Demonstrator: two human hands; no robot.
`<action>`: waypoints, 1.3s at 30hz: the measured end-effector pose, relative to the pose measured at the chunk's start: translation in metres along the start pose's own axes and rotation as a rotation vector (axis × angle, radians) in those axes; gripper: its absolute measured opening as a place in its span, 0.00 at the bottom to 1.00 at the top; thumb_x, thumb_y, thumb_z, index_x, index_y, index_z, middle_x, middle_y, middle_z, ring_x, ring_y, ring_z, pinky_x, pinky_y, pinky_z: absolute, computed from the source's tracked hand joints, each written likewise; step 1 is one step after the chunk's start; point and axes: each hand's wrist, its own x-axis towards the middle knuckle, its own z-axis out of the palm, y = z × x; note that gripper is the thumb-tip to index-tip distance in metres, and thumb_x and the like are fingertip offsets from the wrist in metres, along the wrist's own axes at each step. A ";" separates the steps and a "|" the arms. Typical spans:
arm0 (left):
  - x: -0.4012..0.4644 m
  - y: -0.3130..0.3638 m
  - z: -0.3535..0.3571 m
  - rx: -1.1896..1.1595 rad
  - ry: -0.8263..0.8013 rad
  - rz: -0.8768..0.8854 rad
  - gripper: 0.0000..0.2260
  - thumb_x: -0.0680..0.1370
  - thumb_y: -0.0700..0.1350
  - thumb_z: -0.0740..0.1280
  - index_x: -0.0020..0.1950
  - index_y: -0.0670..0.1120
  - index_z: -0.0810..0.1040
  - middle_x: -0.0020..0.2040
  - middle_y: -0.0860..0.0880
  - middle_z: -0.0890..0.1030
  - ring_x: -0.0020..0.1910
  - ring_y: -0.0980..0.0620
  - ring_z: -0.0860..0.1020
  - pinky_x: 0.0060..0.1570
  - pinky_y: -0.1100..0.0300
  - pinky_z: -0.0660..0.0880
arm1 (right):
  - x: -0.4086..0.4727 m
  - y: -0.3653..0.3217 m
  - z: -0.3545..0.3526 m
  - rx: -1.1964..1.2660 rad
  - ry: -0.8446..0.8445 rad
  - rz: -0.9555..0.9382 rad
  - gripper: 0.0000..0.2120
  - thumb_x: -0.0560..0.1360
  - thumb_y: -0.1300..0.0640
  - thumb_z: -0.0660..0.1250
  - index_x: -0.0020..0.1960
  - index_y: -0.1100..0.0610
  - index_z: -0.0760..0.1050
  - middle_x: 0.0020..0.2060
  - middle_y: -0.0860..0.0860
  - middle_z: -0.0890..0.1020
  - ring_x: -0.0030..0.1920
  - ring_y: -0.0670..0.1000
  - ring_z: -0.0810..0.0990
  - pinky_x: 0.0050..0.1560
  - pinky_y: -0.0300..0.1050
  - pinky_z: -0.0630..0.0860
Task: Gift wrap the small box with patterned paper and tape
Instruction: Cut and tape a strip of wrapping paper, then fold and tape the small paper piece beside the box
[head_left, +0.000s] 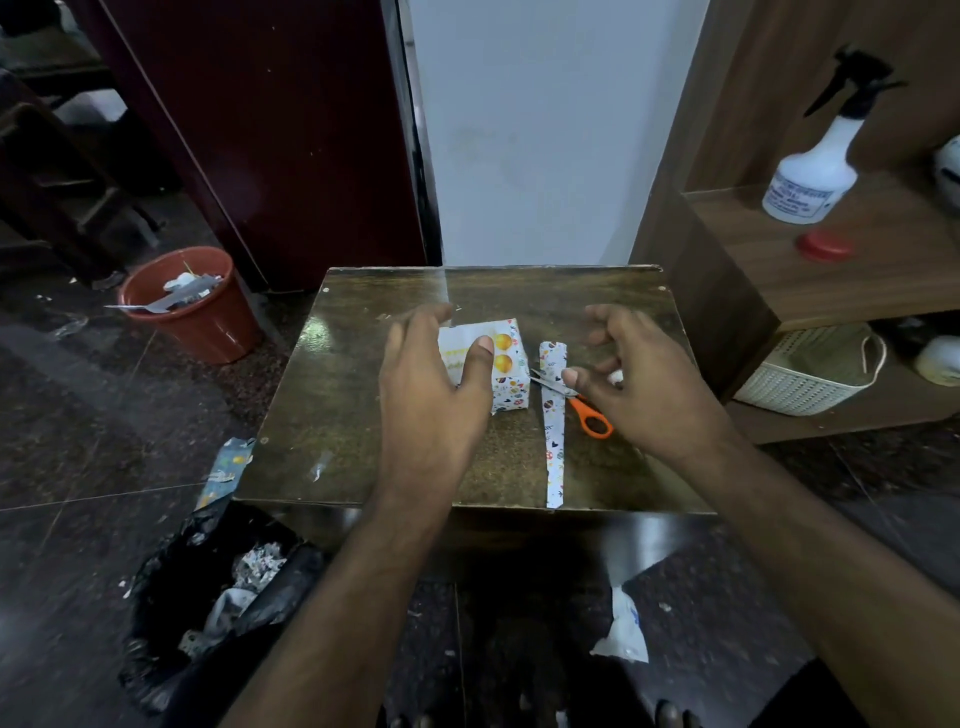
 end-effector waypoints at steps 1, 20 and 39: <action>-0.001 0.003 0.004 -0.007 -0.001 0.013 0.18 0.81 0.49 0.70 0.70 0.48 0.75 0.68 0.52 0.75 0.64 0.58 0.72 0.61 0.65 0.65 | -0.002 0.003 -0.003 0.000 0.002 0.002 0.29 0.77 0.51 0.75 0.74 0.51 0.69 0.60 0.48 0.76 0.48 0.45 0.81 0.54 0.50 0.79; -0.031 0.031 0.043 -0.034 -0.108 0.372 0.09 0.79 0.38 0.69 0.59 0.44 0.83 0.57 0.52 0.80 0.56 0.61 0.76 0.56 0.79 0.64 | -0.038 0.046 -0.050 -0.367 -0.431 0.317 0.43 0.81 0.34 0.59 0.84 0.53 0.40 0.81 0.59 0.55 0.77 0.64 0.62 0.73 0.59 0.66; -0.107 0.005 0.013 0.271 -0.410 0.245 0.16 0.81 0.47 0.68 0.69 0.46 0.77 0.64 0.46 0.77 0.65 0.45 0.75 0.61 0.53 0.71 | -0.123 0.027 -0.018 -0.150 -0.161 0.429 0.43 0.79 0.47 0.70 0.82 0.57 0.49 0.74 0.63 0.63 0.70 0.65 0.71 0.68 0.56 0.73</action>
